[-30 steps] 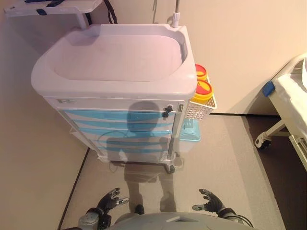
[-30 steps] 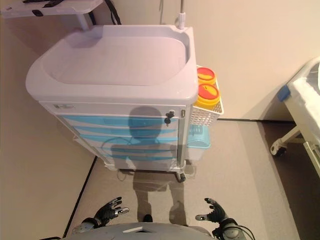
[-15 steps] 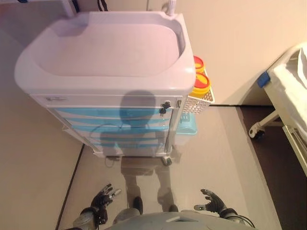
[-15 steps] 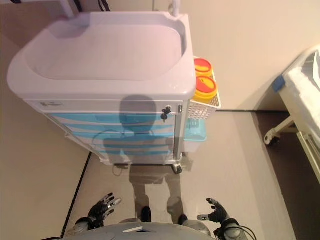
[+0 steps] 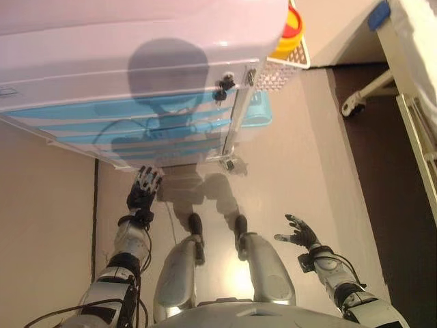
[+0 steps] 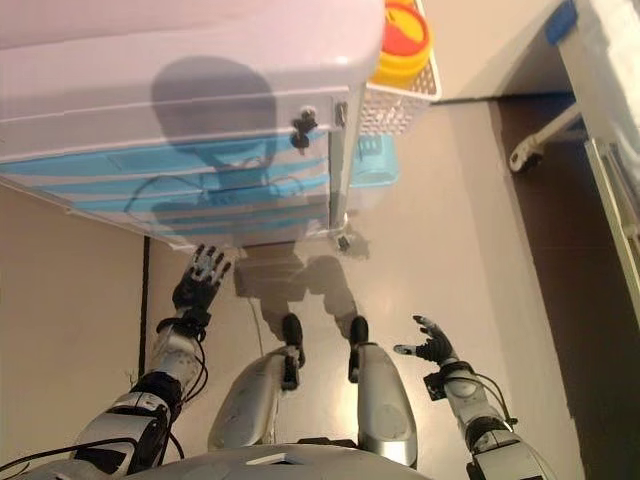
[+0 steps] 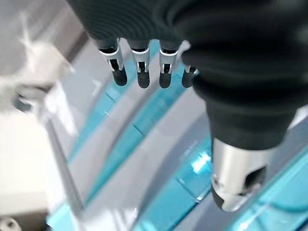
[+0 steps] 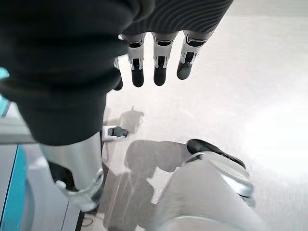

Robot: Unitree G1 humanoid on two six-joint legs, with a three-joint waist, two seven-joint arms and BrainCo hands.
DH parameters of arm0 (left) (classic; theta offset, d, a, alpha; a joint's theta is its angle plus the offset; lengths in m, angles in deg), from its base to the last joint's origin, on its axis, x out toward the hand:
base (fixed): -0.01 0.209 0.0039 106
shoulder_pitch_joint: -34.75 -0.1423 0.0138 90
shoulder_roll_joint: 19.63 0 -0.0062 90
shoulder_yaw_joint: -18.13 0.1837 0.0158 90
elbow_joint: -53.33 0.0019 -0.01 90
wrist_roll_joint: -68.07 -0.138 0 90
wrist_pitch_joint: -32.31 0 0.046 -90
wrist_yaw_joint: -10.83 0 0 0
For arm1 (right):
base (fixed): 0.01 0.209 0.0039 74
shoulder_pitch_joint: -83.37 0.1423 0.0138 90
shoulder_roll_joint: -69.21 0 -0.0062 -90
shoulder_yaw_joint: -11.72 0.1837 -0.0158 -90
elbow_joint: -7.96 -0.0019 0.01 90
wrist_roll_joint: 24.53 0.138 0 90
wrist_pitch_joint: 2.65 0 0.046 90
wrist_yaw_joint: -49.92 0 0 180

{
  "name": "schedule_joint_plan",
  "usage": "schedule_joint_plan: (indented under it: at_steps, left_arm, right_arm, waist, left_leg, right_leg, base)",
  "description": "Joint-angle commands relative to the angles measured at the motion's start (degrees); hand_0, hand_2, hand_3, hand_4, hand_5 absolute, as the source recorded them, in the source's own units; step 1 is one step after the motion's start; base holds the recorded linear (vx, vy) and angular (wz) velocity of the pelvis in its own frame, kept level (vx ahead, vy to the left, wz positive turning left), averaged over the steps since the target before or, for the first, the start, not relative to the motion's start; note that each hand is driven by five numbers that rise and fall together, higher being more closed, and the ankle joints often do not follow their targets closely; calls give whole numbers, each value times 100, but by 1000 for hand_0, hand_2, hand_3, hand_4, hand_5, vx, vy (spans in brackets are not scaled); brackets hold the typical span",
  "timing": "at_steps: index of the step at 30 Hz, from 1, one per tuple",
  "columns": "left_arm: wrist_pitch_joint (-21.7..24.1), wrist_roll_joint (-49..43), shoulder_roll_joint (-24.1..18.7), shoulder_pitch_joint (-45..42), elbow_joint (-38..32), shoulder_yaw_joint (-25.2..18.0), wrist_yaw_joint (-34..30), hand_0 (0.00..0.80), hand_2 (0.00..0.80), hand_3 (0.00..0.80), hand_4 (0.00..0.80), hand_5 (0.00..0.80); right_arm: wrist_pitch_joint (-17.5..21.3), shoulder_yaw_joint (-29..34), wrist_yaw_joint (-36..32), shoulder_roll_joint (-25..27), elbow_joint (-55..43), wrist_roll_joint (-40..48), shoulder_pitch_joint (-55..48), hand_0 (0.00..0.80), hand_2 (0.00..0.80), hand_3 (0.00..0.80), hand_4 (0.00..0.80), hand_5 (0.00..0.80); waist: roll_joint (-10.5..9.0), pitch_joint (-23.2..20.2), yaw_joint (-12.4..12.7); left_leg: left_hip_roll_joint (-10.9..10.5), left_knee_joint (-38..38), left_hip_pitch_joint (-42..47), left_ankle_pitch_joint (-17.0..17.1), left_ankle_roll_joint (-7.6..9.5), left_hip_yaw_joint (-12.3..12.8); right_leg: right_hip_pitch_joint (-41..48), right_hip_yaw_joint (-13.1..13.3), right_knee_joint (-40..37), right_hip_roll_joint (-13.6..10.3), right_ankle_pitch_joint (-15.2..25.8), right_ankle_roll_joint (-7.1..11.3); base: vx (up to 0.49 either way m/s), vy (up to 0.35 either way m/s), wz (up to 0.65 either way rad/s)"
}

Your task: Open the drawer and pick up the medicine

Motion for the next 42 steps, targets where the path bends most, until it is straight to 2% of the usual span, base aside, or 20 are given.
schedule_joint_plan:
  at_steps: [1, 3, 4, 13, 17, 20, 21, 22, 23, 24, 25, 27, 28, 31, 36, 40, 42]
  left_arm:
    - [343, 953, -232, 242, -529, -230, -360, 0, 0, 0, 0, 0]
    - [315, 1257, -369, 452, -561, -344, -484, 0, 0, 0, 0, 0]
    - [312, 1433, -425, 564, -588, -397, -545, 0, 0, 0, 0, 0]
    - [121, 2766, -948, 1663, -772, -839, -1112, 0, 0, 0, 0, 0]
    - [115, 3156, -1039, 2078, -1079, -888, -1763, 0, 0, 0, 0, 0]
    - [40, 3141, -1023, 2228, -1648, -771, -2515, 0, 0, 0, 0, 0]
    - [32, 3099, -995, 2260, -1843, -696, -2748, 66, 66, 66, 66, 66]
    - [47, 3035, -980, 2293, -2044, -621, -2954, 267, 267, 267, 267, 267]
    - [51, 3019, -972, 2291, -2081, -608, -2988, 355, 355, 355, 355, 355]
    - [55, 2959, -949, 2307, -2285, -535, -3148, 477, 477, 477, 477, 477]
    - [56, 2858, -935, 2322, -2538, -448, -3321, 546, 546, 546, 546, 546]
    - [87, 2603, -888, 2267, -2926, -353, -3499, 800, 800, 800, 800, 800]
    - [63, 2460, -878, 2222, -3128, -316, -3594, 800, 800, 800, 800, 800]
    - [-24, 2185, -829, 2056, -3505, -262, -3837, 800, 800, 800, 800, 800]
    - [-486, 2141, -826, 1332, -4400, -186, -4059, 800, 800, 800, 800, 800]
    - [-1132, 2180, -486, 246, -4890, -138, -4336, 800, 800, 800, 800, 800]
    - [-1652, 2208, -176, -582, -4926, -111, -4522, 800, 800, 800, 800, 800]
  right_arm:
    - [164, -293, 79, 196, -502, 296, -353, 0, 0, 0, 0, 0]
    - [154, -327, 85, 223, -594, 322, -430, 0, 0, 0, 0, 0]
    - [133, -342, 98, 234, -654, 321, -488, 0, 0, 0, 0, 0]
    - [155, -584, 226, 292, -915, 316, -843, 0, 0, 0, 0, 0]
    - [196, -693, 319, 268, -941, 272, -987, 0, 0, 0, 0, 0]
    - [231, -736, 325, 283, -982, 179, -1105, 0, 0, 0, 0, 0]
    - [239, -743, 328, 290, -990, 148, -1136, 0, 0, 0, 0, 0]
    - [240, -745, 318, 309, -1010, 107, -1161, 0, 0, 0, 0, 0]
    - [240, -740, 318, 312, -1016, 102, -1168, 0, 0, 0, 0, 0]
    - [248, -736, 311, 322, -1023, 69, -1182, 0, 0, 0, 0, 0]
    - [254, -746, 306, 346, -1046, 17, -1198, 0, 0, 0, 0, 0]
    - [239, -724, 294, 364, -1099, -84, -1234, 0, 0, 0, 0, 0]
    - [223, -707, 295, 381, -1152, -143, -1263, 0, 0, 0, 0, 0]
    - [167, -683, 288, 408, -1272, -288, -1320, 0, 0, 0, 0, 0]
    - [-58, -653, 260, 431, -1538, -447, -1368, 0, 0, 0, 0, 0]
    - [-279, -632, 244, 349, -1686, -736, -1367, 0, 0, 0, 0, 0]
    - [-449, -578, 227, 292, -1778, -871, -1353, 0, 0, 0, 0, 0]
  waist:
    - [-100, -207, -159]
    - [-141, -199, -225]
    - [-112, -210, -252]
    - [-252, -243, -528]
    - [-292, -260, -599]
    - [-292, -248, -599]
    - [-283, -235, -592]
    - [-269, -226, -587]
    - [-267, -221, -584]
    - [-249, -201, -574]
    - [-215, -171, -561]
    - [-167, -140, -525]
    - [-179, -107, -511]
    - [-126, -74, -427]
    - [-42, -84, -144]
    - [2, -212, 168]
    - [17, -316, 394]
  left_leg:
    - [-216, 1050, -423, -1120, 403, 109]
    - [-162, 1259, -574, -1211, 401, 141]
    - [-133, 1390, -572, -1436, 381, 88]
    - [51, 2257, -1113, -1786, 378, 240]
    - [91, 2561, -1201, -1884, 360, 260]
    - [81, 2701, -1215, -1841, 318, 242]
    - [77, 2727, -1205, -1820, 304, 235]
    - [60, 2728, -1185, -1801, 294, 229]
    - [55, 2723, -1175, -1797, 293, 228]
    - [28, 2713, -1144, -1762, 286, 218]
    - [1, 2701, -1113, -1727, 280, 209]
    - [-74, 2617, -1021, -1657, 273, 184]
    - [-118, 2559, -1016, -1469, 299, 236]
    - [-215, 2427, -852, -1395, 295, 167]
    - [-451, 1884, -408, -1277, 288, -113]
    - [-573, 1306, 24, -1169, 219, -422]
    - [-545, 944, 342, -1022, 119, -649]
  right_leg:
    - [-453, 65, -297, 11, 616, 208]
    - [-552, 127, -239, 26, 613, 209]
    - [-549, 160, -146, 63, 457, 245]
    - [-902, 329, 90, 103, 479, 205]
    - [-913, 382, 169, 110, 471, 185]
    - [-852, 406, 169, 116, 476, 178]
    - [-825, 407, 174, 115, 477, 180]
    - [-789, 413, 163, 116, 478, 179]
    - [-776, 413, 158, 115, 478, 179]
    - [-728, 422, 141, 121, 477, 174]
    - [-686, 425, 142, 121, 469, 170]
    - [-574, 431, 104, 112, 473, 168]
    - [-538, 413, 39, 74, 597, 144]
    - [-326, 378, 11, 64, 542, 136]
    - [221, 210, -42, 38, 319, 95]
    - [749, -26, -165, 30, 117, 18]
    - [1163, -197, -326, 51, 8, -45]
  base:
    - [-14, 51, -28]
    - [50, 70, -34]
    - [110, 95, -26]
    - [33, 50, -20]
    - [57, 20, -4]
    - [49, -5, 1]
    - [49, -4, 3]
    - [31, -1, 1]
    - [0, 0, 0]
    - [0, 0, 0]
    - [0, 0, 0]
    - [-31, 3, 3]
    - [-72, -24, 5]
    - [-23, -31, 8]
    - [-25, -100, 16]
    - [-46, -192, 23]
    - [-13, -295, 35]
